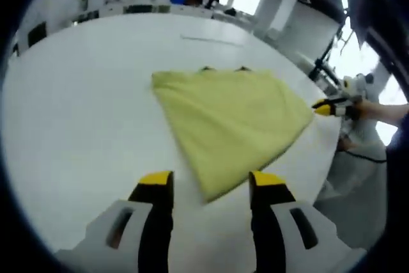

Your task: Fold the garment on the visible template until the final outline fits inside the template.

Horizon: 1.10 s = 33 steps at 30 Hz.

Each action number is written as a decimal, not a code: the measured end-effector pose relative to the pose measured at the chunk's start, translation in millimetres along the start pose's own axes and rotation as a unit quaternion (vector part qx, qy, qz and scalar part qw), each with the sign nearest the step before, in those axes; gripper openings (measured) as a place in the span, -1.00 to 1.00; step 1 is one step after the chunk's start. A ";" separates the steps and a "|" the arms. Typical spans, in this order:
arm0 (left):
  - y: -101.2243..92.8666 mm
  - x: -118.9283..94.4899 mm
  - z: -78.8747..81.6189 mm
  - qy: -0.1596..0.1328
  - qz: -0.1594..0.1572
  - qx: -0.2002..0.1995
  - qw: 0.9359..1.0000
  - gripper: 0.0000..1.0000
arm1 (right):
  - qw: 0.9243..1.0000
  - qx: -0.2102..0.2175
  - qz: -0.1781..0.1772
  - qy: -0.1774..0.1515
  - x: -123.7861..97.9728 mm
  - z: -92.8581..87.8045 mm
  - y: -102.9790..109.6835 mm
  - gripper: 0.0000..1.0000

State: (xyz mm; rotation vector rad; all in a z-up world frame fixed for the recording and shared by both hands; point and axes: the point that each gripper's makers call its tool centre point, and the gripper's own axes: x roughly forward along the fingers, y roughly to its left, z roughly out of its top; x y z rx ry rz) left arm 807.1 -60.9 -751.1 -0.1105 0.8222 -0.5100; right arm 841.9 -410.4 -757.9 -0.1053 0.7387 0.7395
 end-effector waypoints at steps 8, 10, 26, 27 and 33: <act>-3.2 0.1 -9.2 -0.016 -0.012 0.002 1.000 -0.21 | 1.000 -0.005 0.003 -0.002 0.8 -5.5 2.7 -0.81; -4.8 0.0 -11.9 -0.013 -0.016 0.000 1.000 -0.21 | 1.000 -0.008 0.007 -0.002 1.0 -5.0 4.9 -0.81; 1.9 0.7 -17.8 -0.012 -0.020 -0.007 1.000 -0.55 | 1.000 -0.017 0.016 0.003 7.6 -5.7 5.3 -0.84; 2.1 0.5 -16.9 -0.013 -0.022 -0.006 1.000 -0.59 | 1.000 -0.017 0.016 0.003 7.4 -5.5 5.5 -0.84; 8.6 1.9 -17.8 -0.005 -0.019 -0.003 1.000 -0.88 | 1.000 -0.021 0.022 0.009 7.9 -7.5 6.5 -0.91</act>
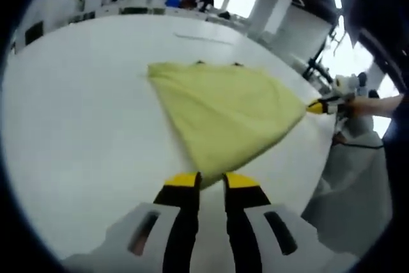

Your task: Fold the garment on the visible template until the final outline fits inside the template.

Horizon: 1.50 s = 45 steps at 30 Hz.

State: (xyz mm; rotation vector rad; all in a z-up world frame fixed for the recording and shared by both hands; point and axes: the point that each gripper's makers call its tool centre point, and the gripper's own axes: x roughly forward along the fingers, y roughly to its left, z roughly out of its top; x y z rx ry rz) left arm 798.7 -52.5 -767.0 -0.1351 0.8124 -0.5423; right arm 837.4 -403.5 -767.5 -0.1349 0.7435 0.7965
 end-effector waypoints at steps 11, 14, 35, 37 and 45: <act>6.3 -0.4 -3.2 0.015 0.003 0.021 1.000 -1.00 | 1.000 -0.011 0.009 0.007 -3.2 -1.2 -1.0 -0.96; 8.3 -1.0 -3.6 0.019 -0.001 0.023 1.000 -1.00 | 1.000 -0.010 0.010 0.007 -4.8 -1.0 -3.3 -0.96; 14.1 -11.0 -8.1 0.043 0.011 -0.026 0.999 -0.90 | 1.000 -0.014 -0.014 0.010 -13.9 -3.3 -5.7 -0.98; 16.5 -16.3 -3.1 0.036 0.020 -0.032 0.999 -0.77 | 1.000 -0.013 -0.027 0.008 -19.6 -1.2 -9.7 -0.98; 21.0 -32.6 11.0 0.031 0.055 -0.016 0.998 -0.30 | 0.998 -0.023 -0.060 -0.010 -40.5 9.2 -16.8 -0.85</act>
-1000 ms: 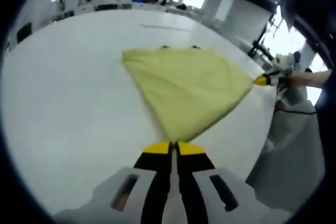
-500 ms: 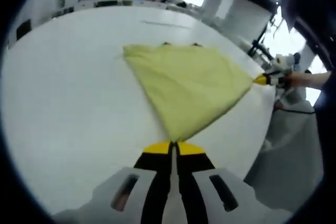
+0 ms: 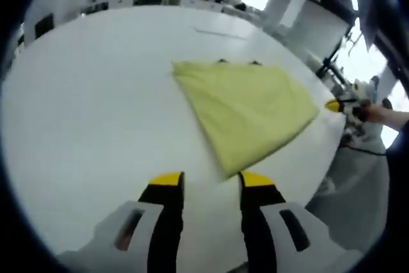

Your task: Fold the garment on the visible template until the final outline fits inside the template.

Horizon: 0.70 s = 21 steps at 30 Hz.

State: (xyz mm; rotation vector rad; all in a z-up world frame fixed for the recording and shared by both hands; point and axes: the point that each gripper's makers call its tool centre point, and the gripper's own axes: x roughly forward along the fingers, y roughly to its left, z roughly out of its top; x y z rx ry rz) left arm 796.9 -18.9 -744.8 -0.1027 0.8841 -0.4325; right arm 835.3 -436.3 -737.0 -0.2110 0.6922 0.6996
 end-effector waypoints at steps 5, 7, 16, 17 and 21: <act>-3.5 -18.1 19.2 -0.023 0.016 0.016 0.999 -0.10 | 1.000 -0.016 -0.015 -0.022 -18.1 22.5 -2.4 -0.68; -5.9 -26.2 29.0 -0.035 0.019 0.023 0.999 -0.04 | 0.999 -0.018 -0.029 -0.033 -24.4 32.2 -6.9 -0.54; -22.0 -63.6 64.1 -0.078 0.018 0.030 0.996 0.20 | 0.995 0.034 -0.037 -0.092 -53.5 70.2 -12.0 0.01; -24.1 -66.1 65.7 -0.079 0.017 0.032 0.996 0.24 | 0.994 0.036 -0.035 -0.095 -56.9 74.6 -10.9 0.08; -37.7 -77.9 71.0 -0.080 -0.001 0.047 0.996 0.44 | 0.993 0.051 -0.045 -0.099 -67.7 81.1 -14.1 0.47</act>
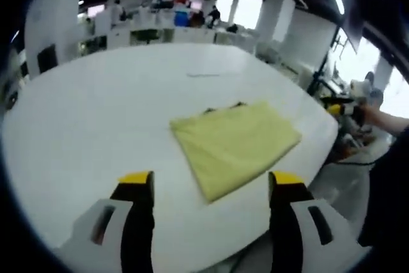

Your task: Fold the garment on the visible template until the final outline fits inside the template.

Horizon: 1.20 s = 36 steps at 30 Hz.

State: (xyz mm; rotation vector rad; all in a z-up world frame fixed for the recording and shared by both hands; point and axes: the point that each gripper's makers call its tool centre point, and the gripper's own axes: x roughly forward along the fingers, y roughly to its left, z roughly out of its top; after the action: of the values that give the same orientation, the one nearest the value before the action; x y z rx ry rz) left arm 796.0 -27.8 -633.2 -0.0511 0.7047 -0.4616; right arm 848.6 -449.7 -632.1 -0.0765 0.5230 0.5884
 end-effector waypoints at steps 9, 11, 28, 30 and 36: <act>-13.9 -22.7 7.8 -0.020 0.004 -0.016 1.000 0.95 | 0.999 0.024 0.014 -0.016 -26.2 8.4 5.8 0.87; -15.9 -27.0 6.8 -0.020 0.009 -0.025 0.999 0.97 | 0.999 0.027 0.016 -0.022 -32.4 10.3 6.6 0.98; -40.1 -56.1 -12.8 -0.018 0.028 -0.040 0.999 0.99 | 0.998 0.041 0.039 -0.037 -62.3 11.7 28.8 1.00; -41.5 -57.1 -13.7 -0.018 0.027 -0.041 0.999 0.99 | 0.998 0.041 0.038 -0.040 -63.6 11.3 28.5 0.99; -40.5 -57.0 -14.4 -0.015 0.028 -0.038 0.999 0.99 | 0.998 0.034 0.032 -0.040 -66.8 8.4 25.8 0.99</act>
State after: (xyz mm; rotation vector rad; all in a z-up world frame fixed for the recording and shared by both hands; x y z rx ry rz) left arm 733.0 -38.3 -601.2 -0.1099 0.6915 -0.3802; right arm 791.1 -460.5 -590.0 0.0276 0.4694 0.6330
